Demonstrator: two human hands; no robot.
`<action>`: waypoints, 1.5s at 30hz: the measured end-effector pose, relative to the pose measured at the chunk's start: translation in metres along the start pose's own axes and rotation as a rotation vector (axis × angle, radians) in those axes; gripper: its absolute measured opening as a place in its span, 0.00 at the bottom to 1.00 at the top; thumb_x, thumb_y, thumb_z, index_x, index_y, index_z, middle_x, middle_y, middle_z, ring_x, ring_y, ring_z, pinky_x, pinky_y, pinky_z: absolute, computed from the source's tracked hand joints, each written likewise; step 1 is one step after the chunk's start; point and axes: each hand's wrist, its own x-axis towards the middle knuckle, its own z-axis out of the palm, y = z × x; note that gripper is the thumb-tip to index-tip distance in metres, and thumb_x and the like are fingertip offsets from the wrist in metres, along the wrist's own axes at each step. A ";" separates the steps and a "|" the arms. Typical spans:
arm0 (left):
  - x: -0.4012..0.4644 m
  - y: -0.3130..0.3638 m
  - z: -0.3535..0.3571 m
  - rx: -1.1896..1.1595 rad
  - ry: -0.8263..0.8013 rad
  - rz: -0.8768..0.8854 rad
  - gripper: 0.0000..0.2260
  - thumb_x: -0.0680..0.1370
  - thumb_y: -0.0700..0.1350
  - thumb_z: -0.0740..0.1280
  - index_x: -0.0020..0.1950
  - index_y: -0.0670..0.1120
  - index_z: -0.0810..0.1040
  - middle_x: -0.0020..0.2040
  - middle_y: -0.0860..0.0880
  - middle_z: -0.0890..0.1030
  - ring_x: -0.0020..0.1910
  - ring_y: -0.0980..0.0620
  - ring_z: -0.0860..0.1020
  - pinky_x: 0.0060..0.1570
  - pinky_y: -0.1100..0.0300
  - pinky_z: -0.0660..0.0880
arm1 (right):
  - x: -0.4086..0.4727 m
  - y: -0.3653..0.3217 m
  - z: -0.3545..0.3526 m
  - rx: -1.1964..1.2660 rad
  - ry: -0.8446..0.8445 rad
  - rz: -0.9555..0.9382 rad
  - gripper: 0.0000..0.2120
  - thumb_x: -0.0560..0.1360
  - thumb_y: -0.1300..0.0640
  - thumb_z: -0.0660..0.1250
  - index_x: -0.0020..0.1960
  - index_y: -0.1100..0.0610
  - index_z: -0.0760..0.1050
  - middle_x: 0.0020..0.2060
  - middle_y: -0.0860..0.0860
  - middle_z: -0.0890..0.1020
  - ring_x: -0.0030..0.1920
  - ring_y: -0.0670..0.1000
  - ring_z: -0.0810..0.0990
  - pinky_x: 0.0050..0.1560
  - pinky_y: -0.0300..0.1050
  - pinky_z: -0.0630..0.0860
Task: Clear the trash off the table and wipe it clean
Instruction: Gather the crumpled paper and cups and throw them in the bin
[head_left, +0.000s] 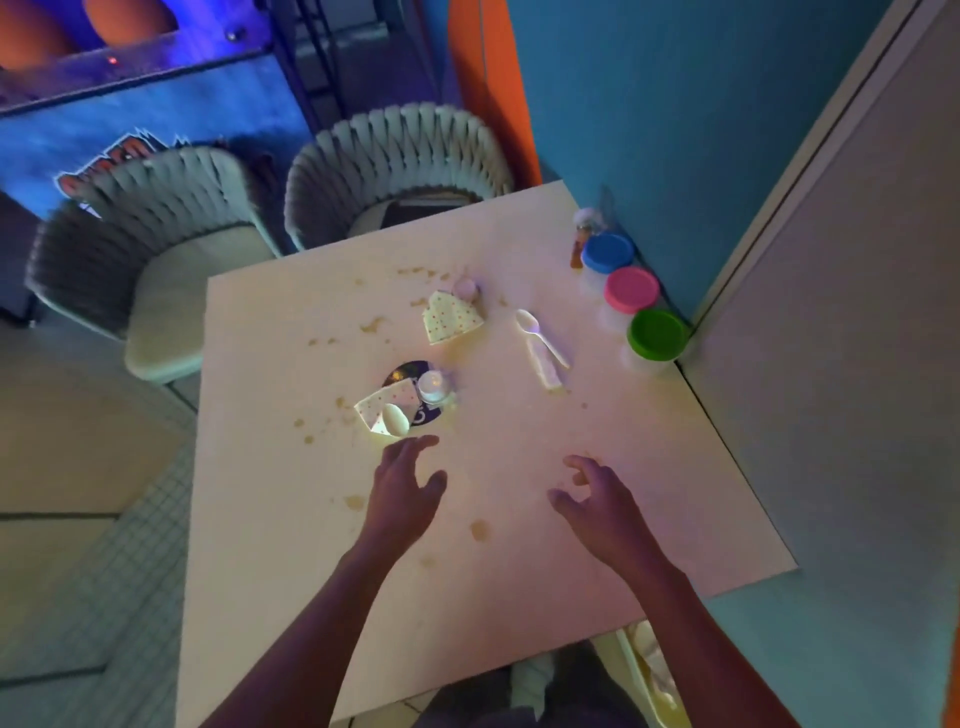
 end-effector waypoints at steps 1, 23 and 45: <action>0.002 -0.001 -0.002 -0.008 0.004 -0.040 0.21 0.77 0.43 0.71 0.69 0.53 0.76 0.68 0.49 0.72 0.66 0.48 0.73 0.67 0.54 0.69 | 0.005 -0.001 0.000 -0.005 -0.009 -0.003 0.23 0.75 0.49 0.71 0.68 0.49 0.72 0.58 0.53 0.77 0.52 0.52 0.78 0.54 0.43 0.72; 0.108 0.010 -0.038 0.064 0.034 -0.374 0.32 0.75 0.46 0.71 0.78 0.52 0.64 0.75 0.46 0.64 0.68 0.40 0.72 0.69 0.48 0.70 | 0.179 -0.135 -0.009 -0.400 -0.165 -0.291 0.26 0.76 0.49 0.66 0.72 0.52 0.67 0.65 0.56 0.70 0.62 0.58 0.75 0.56 0.51 0.77; 0.152 -0.032 -0.025 0.392 -0.098 -0.289 0.45 0.69 0.59 0.78 0.80 0.53 0.58 0.73 0.47 0.63 0.71 0.42 0.61 0.58 0.46 0.76 | 0.290 -0.214 0.080 -0.940 -0.251 -0.412 0.37 0.76 0.62 0.66 0.79 0.44 0.54 0.72 0.54 0.63 0.69 0.60 0.68 0.54 0.52 0.72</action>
